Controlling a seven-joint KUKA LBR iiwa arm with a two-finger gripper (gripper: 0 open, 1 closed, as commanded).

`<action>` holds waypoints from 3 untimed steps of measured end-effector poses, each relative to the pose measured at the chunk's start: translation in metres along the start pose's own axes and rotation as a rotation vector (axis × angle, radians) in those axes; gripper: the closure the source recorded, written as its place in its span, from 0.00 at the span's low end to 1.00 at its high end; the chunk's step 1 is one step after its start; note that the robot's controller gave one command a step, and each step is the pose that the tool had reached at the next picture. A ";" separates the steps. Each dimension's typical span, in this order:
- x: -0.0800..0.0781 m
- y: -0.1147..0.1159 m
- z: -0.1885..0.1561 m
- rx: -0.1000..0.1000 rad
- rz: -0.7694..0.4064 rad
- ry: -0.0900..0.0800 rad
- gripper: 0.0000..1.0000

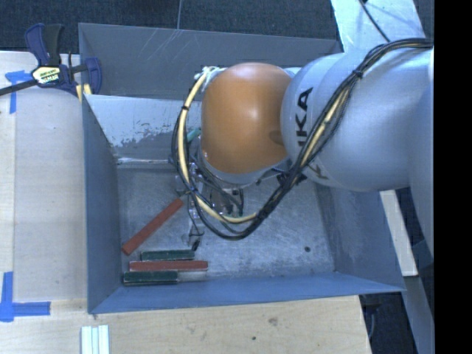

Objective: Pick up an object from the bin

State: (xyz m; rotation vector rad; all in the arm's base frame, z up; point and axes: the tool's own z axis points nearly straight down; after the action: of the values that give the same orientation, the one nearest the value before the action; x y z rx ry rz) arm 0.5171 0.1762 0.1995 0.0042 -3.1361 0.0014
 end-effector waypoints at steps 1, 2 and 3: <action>-0.007 -0.011 0.130 -0.001 -0.296 -0.008 0.00; -0.012 -0.010 0.123 -0.003 -0.295 -0.022 1.00; -0.008 -0.044 0.072 0.000 -0.314 -0.014 1.00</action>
Offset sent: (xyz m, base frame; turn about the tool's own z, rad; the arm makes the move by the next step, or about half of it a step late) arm 0.0055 -0.0114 -0.1295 -0.2968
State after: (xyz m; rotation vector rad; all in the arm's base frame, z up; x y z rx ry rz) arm 0.5244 0.1325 0.1274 0.4965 -3.1108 -0.0005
